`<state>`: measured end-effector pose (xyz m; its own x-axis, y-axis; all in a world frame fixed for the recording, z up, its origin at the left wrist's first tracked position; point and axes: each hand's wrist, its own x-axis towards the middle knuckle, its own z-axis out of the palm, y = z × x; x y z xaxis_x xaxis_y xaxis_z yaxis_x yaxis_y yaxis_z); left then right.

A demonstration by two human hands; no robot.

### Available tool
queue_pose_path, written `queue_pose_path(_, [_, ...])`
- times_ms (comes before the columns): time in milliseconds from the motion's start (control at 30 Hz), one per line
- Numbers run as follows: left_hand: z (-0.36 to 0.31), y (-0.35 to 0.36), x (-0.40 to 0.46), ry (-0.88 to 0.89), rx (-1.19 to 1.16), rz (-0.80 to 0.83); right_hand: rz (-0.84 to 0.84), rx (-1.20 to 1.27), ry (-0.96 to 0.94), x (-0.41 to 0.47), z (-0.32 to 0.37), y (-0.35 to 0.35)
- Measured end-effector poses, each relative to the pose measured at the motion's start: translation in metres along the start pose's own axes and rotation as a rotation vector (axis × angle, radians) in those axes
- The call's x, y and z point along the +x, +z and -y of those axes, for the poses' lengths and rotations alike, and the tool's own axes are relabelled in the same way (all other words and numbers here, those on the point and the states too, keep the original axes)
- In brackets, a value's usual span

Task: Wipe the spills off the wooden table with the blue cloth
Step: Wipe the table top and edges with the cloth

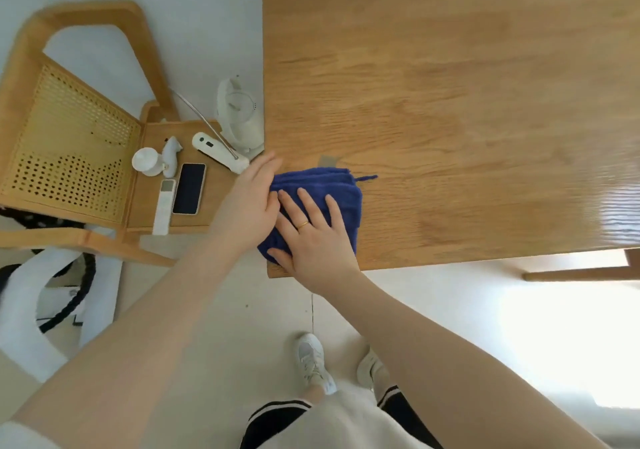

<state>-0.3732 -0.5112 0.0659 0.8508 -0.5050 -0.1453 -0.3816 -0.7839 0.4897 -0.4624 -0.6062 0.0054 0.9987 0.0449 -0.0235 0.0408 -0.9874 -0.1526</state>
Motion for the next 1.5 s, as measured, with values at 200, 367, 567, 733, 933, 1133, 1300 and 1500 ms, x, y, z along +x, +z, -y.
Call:
queue_pose_path(200, [-0.046,0.020,0.019,0.170,-0.029,0.120,-0.069,0.007,0.064,-0.046,-0.050,0.000])
queue_pose_path(367, [-0.106,0.050,0.039,0.285,-0.016,0.248,-0.095,0.016,0.270,-0.077,-0.130,-0.017])
queue_pose_path(567, [-0.193,0.101,0.061,0.420,0.149,0.453,-0.097,-0.026,0.505,-0.120,-0.243,-0.035])
queue_pose_path(733, [-0.260,0.137,0.072,0.379,0.352,0.505,-0.046,-0.014,0.628,-0.160,-0.348,-0.055])
queue_pose_path(933, [-0.293,0.153,0.077,0.287,0.560,0.507,-0.018,0.005,0.683,-0.197,-0.456,-0.079])
queue_pose_path(1133, [-0.293,0.154,0.074,0.252,0.560,0.511,-0.037,0.027,0.828,-0.208,-0.518,-0.089])
queue_pose_path(1300, [-0.292,0.154,0.073,0.255,0.543,0.501,-0.011,0.053,0.868,-0.201,-0.508,-0.090])
queue_pose_path(1500, [-0.274,0.140,0.055,0.309,0.290,0.478,0.081,0.051,0.596,-0.166,-0.397,-0.079])
